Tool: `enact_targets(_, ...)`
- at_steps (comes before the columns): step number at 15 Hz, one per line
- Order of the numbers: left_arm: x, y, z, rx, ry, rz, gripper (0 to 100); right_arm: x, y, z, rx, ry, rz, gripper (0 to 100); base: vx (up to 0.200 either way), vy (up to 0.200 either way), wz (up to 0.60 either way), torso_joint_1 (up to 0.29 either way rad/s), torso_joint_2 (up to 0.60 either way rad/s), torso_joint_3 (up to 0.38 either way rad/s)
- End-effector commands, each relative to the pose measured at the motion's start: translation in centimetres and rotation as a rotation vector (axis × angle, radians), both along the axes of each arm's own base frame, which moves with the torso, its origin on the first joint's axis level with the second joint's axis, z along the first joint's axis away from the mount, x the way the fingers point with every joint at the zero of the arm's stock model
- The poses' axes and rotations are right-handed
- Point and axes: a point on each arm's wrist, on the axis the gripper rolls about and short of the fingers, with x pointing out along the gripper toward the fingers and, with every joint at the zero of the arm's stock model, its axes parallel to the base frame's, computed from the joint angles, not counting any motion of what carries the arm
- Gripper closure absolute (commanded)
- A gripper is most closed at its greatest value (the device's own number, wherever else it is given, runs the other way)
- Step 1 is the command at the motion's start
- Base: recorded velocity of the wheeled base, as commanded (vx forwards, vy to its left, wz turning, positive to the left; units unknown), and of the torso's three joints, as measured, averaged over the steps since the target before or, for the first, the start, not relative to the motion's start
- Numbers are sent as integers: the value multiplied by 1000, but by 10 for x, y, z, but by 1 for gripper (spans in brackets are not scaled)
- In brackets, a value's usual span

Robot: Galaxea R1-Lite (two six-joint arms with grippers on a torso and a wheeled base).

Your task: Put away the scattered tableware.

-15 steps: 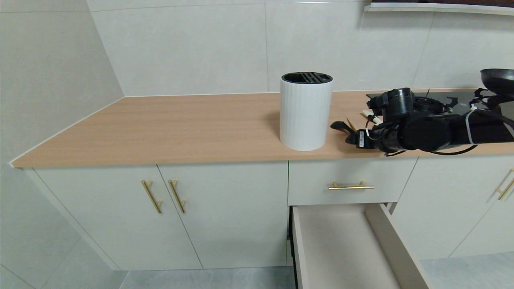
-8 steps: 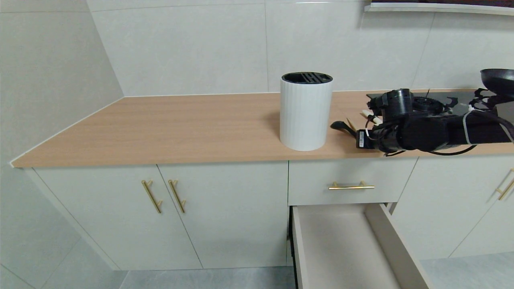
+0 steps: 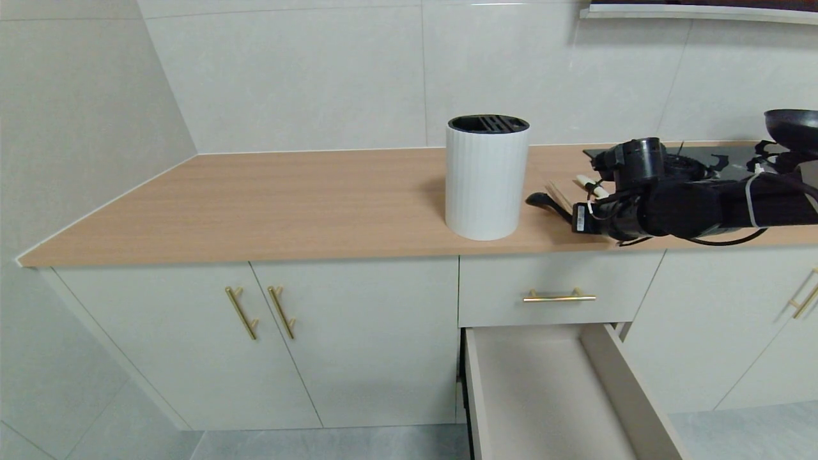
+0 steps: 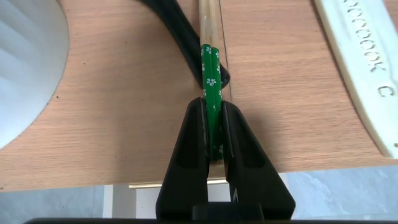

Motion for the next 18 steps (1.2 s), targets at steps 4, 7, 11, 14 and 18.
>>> enact_targets(4,0,0,0,1,1,1,0,-109,-22,78,78,-112,38,100,0,0,0,0,0,0)
enact_targets(7,0,0,0,0,1,1,0,-182,-37,97,136,-108,149,100,0,0,0,0,0,0)
enact_targets(11,0,0,0,0,1,1,0,-244,-50,115,163,-33,229,100,0,0,0,0,0,0)
enact_targets(14,0,0,0,0,1,1,0,-263,-53,109,170,46,250,100,0,0,0,0,0,0)
enact_targets(18,0,0,0,0,1,1,0,-229,-43,75,186,260,308,100,0,0,0,0,0,0)
